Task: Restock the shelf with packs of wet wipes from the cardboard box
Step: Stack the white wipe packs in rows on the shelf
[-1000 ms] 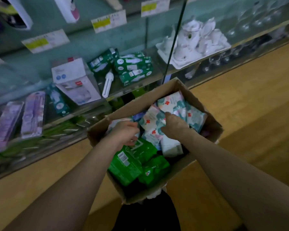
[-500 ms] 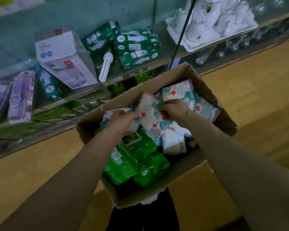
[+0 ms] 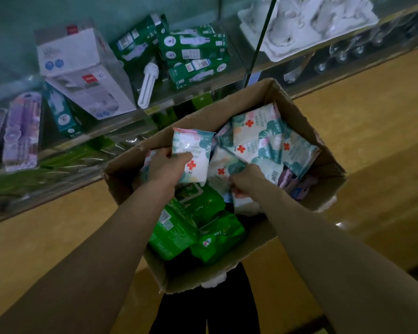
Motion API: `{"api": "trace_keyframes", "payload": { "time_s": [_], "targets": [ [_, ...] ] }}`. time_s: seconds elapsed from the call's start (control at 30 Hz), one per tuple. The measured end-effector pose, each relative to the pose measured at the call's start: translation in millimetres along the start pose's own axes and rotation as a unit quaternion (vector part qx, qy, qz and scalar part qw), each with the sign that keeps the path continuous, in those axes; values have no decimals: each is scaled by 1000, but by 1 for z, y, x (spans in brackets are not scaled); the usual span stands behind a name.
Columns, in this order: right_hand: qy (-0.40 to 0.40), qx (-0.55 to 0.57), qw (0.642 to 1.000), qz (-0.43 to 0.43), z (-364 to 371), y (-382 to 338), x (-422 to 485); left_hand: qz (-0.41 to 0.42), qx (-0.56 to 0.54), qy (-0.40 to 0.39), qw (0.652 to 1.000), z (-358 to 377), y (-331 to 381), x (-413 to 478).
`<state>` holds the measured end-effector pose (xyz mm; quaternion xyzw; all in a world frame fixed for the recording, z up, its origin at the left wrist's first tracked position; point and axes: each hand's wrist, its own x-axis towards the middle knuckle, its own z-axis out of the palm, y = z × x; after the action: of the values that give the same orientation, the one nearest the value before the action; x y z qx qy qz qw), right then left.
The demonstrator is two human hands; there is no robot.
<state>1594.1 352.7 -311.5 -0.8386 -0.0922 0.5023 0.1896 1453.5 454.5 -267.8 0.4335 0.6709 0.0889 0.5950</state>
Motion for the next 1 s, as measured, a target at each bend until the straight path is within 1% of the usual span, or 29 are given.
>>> {"api": "trace_keyframes", "payload": {
  "time_s": [0.07,0.13,0.2,0.23,0.3,0.33,0.4,0.43,0.5,0.53,0.6,0.73,0.87,1.0],
  "targets": [
    [8,37,999,-3,15,-2,0,8,1,0,1000,-1,-4,2],
    [-16,36,999,-10,30,-2,3,5,-8,-5,1000,-2,-6,2],
    [-33,4,999,-21,39,-4,2,7,-8,-16,1000,-1,-8,2],
    [-25,-31,999,-29,41,-4,2,10,-5,-20,1000,0,-9,2],
    [16,-99,994,-48,41,-6,5,16,-3,-21,1000,2,-11,2],
    [39,-109,992,-56,39,-8,5,17,-5,-19,1000,3,-12,2],
    [62,-83,992,-68,34,-11,2,16,-15,-19,1000,3,-11,0],
    [59,-48,995,-69,32,-12,-1,12,-24,-16,1000,2,-8,-2],
    [60,64,993,-73,24,-13,-11,-2,-40,-8,999,1,0,-10],
    [67,130,986,-77,17,-13,-19,-10,-53,-11,998,0,6,-15],
    [94,228,966,-76,1,-16,-39,-20,-82,-27,996,1,18,-30],
    [137,340,925,-102,-33,-20,-90,-19,-115,-49,992,6,33,-65],
    [180,477,851,-125,-63,-12,-151,-17,-142,-90,986,14,38,-107],
    [225,576,774,-136,-81,10,-214,-44,-185,-174,966,23,34,-159]
  ]
}}
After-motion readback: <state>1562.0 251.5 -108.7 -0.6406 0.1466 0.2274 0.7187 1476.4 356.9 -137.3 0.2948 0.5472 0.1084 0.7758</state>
